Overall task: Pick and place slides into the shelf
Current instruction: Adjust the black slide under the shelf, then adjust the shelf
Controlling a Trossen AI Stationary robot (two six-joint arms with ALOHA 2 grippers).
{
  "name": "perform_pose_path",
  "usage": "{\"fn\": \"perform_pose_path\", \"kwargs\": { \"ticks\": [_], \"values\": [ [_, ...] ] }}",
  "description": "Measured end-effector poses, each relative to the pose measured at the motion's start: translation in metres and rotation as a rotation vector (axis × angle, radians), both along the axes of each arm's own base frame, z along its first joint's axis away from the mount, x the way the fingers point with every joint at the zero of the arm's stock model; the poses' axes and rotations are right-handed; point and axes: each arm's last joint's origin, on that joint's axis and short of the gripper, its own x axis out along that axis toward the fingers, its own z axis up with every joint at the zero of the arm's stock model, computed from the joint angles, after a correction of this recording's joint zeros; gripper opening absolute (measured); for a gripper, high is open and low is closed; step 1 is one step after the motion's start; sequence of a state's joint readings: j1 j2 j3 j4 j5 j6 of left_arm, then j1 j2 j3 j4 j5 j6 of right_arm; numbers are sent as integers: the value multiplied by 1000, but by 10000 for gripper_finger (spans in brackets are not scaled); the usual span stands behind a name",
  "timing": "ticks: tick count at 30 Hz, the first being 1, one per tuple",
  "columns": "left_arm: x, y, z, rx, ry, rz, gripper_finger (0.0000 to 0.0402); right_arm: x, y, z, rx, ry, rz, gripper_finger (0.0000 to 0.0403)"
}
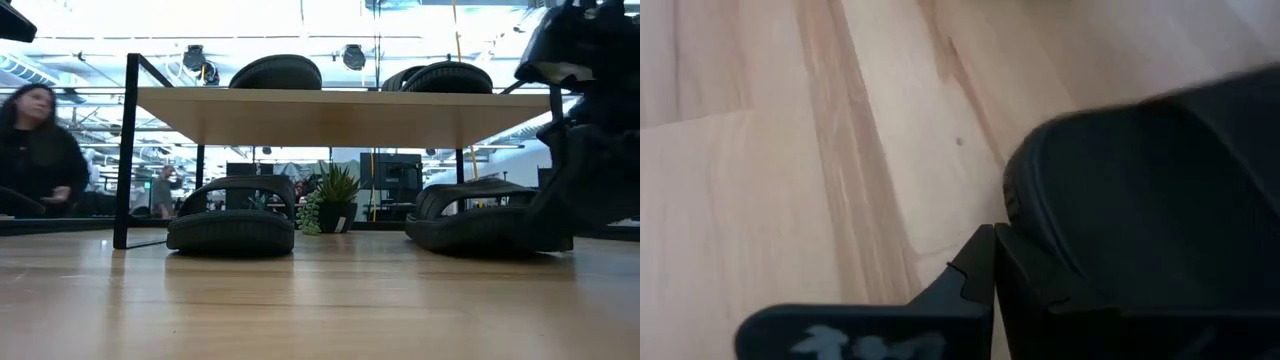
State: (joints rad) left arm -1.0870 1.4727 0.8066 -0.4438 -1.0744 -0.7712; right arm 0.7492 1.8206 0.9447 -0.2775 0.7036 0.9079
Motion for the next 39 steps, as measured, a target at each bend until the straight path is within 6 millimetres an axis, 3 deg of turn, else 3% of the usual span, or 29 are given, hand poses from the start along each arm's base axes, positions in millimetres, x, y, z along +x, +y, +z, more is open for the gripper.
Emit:
{"fn": "perform_pose_path", "kwargs": {
  "ticks": [3,8,12,17,23,30,35,39],
  "values": [
    [0,0,0,9,1,-3,5,3,5,2,10,-31,55,0],
    [-2,-1,1,124,13,-59,5,-1,28,23,47,-99,294,0],
    [-4,-4,2,135,3,-80,5,-19,45,51,42,-168,468,0],
    [-8,-3,1,81,-36,-28,5,-56,45,89,-44,-287,409,0],
    [-14,7,-3,42,-36,56,5,-94,38,119,-115,-426,329,0],
    [-17,13,-4,30,-32,99,5,-113,14,144,-255,-524,244,0],
    [-17,13,-5,0,-9,99,5,-117,-13,153,-300,-472,219,0],
    [-17,12,-5,-11,-12,102,5,-122,-39,151,-290,-316,213,0]
  ]
}}
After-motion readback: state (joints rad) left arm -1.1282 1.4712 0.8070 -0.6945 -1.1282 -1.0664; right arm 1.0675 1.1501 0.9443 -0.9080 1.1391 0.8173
